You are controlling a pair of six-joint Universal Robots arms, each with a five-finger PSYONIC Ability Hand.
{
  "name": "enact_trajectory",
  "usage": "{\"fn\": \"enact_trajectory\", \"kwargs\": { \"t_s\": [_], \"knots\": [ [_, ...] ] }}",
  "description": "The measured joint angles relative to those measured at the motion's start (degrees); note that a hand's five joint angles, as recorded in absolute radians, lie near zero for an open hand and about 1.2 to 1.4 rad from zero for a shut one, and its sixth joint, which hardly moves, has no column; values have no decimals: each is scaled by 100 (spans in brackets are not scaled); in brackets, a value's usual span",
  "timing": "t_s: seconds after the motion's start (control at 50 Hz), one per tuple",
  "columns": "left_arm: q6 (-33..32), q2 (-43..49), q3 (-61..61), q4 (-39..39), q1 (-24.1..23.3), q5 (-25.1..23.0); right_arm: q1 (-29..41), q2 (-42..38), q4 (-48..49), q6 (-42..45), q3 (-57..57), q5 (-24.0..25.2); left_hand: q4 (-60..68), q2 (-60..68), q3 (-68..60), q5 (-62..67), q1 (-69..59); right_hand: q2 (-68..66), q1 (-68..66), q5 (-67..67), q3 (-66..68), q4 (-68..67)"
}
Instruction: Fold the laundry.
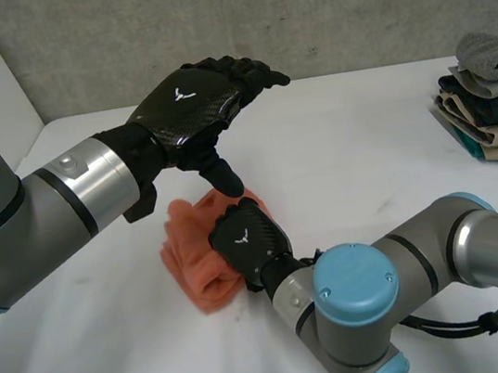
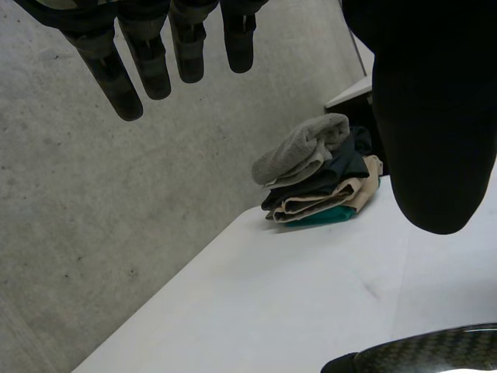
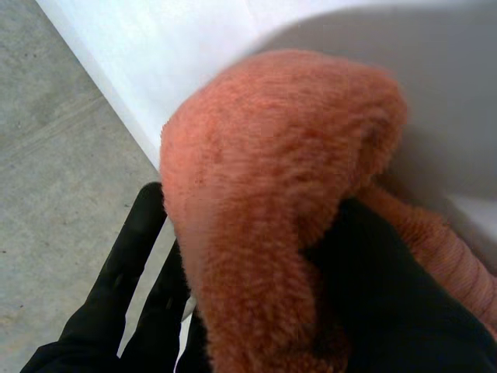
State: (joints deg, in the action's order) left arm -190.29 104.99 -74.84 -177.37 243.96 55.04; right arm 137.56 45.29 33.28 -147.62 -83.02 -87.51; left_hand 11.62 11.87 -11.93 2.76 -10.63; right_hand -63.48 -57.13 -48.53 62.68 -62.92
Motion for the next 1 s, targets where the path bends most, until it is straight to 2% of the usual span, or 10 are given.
{"fn": "enact_trajectory", "kwargs": {
  "t_s": [0.04,0.2,0.42,0.6,0.72,0.86,1.0],
  "knots": [
    [7,-3,5,0,0,2,-17,8,-1,-49,46,2,0,0,0,0,0,-173,-11,-198,263,-447],
    [174,-52,141,-3,15,9,-425,610,6,-637,164,-46,0,0,0,0,0,-173,-11,-199,264,-527],
    [601,-265,687,-43,26,24,-1840,1572,-53,-913,653,143,0,0,0,0,0,-173,-11,-198,324,-558],
    [898,-405,954,-63,7,25,-3259,1712,8,-1019,1671,939,0,0,0,0,0,-173,-11,-199,339,-561],
    [909,-436,913,-60,-25,24,-4578,1609,66,-1612,2358,1568,0,0,0,0,0,-173,-11,-199,339,-563],
    [894,-406,856,-60,-90,24,-5841,874,398,-2423,2731,2455,0,0,0,0,0,-173,-11,-332,405,-564],
    [888,-352,829,-60,-122,25,-6567,-193,834,-2638,2781,3120,0,0,0,0,0,-173,-11,-341,405,-564]
  ]
}}
